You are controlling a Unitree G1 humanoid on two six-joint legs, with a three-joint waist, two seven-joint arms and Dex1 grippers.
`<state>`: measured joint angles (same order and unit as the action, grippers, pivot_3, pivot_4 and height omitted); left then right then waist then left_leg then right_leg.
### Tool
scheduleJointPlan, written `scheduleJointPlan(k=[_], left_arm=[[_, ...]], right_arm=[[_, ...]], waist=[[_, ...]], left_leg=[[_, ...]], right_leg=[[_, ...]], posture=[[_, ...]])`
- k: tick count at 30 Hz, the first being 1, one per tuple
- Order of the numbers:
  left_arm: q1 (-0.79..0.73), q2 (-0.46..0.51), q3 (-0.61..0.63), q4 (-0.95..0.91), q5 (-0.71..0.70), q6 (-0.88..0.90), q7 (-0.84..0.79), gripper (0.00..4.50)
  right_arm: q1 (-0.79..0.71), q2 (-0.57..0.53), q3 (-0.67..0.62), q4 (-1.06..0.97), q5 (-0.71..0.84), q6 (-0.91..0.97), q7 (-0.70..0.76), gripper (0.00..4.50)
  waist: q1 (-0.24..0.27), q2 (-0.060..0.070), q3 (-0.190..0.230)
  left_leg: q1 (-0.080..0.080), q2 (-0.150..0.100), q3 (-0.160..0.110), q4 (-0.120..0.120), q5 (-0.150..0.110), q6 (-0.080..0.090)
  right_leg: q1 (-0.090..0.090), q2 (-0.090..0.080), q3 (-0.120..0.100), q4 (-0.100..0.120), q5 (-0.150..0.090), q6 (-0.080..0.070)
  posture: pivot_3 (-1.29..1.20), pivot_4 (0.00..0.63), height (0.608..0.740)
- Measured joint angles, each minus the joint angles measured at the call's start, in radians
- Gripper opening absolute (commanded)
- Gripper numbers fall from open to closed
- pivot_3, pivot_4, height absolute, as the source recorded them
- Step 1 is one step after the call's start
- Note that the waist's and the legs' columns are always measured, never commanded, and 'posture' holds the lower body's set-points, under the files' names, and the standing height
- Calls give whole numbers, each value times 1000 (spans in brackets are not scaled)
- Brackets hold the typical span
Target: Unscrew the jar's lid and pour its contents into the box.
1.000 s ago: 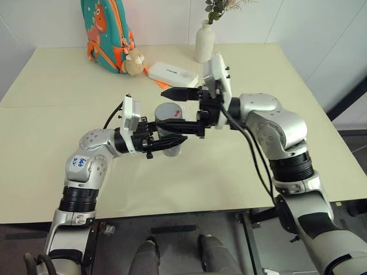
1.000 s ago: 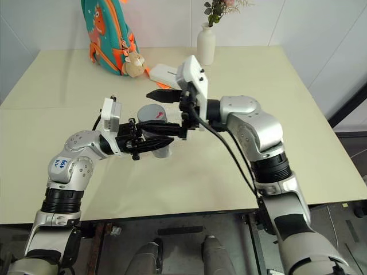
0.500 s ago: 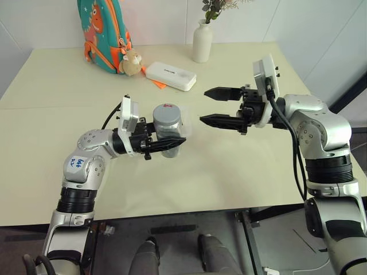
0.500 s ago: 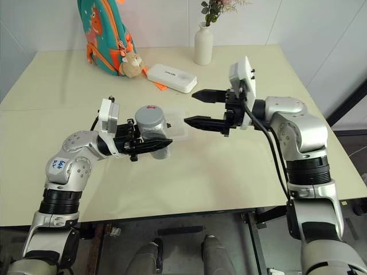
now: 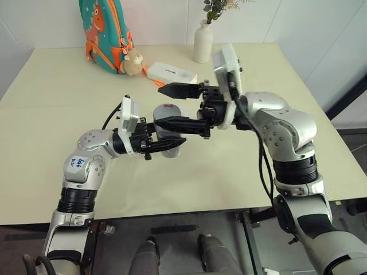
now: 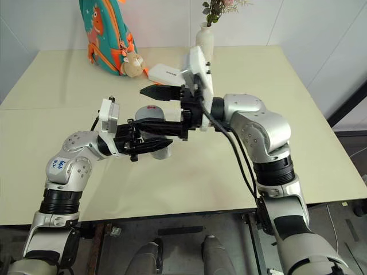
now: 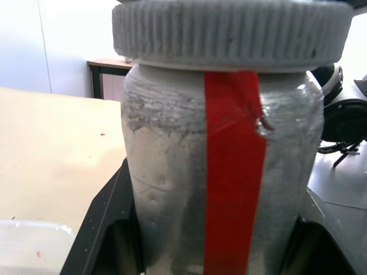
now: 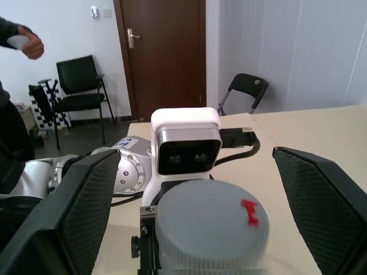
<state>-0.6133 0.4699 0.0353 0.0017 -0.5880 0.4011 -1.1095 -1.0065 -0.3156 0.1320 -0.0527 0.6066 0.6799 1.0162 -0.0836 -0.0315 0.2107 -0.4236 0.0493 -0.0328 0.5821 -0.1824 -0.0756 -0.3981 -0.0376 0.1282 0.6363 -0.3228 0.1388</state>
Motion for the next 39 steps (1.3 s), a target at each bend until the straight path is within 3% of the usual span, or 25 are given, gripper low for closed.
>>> scheduleJointPlan(k=[14, 39], left_arm=[[0, -4, -3, 1, 0, 0, 1, 2044], [-4, -4, -2, 7, 1, -1, 5, 2044]], right_arm=[[-23, 42, 42, 82, -78, -32, -40, 4478], [11, -54, -18, 54, -15, 6, 19, 4478]], waist=[[1, 0, 0], [2, 0, 0]], left_leg=[[0, 0, 0, 0, 0, 0], [0, 0, 0, 0, 0, 0]], right_leg=[[0, 0, 0, 0, 0, 0], [0, 0, 0, 0, 0, 0]], posture=[[0, 150, 740], [0, 150, 740]])
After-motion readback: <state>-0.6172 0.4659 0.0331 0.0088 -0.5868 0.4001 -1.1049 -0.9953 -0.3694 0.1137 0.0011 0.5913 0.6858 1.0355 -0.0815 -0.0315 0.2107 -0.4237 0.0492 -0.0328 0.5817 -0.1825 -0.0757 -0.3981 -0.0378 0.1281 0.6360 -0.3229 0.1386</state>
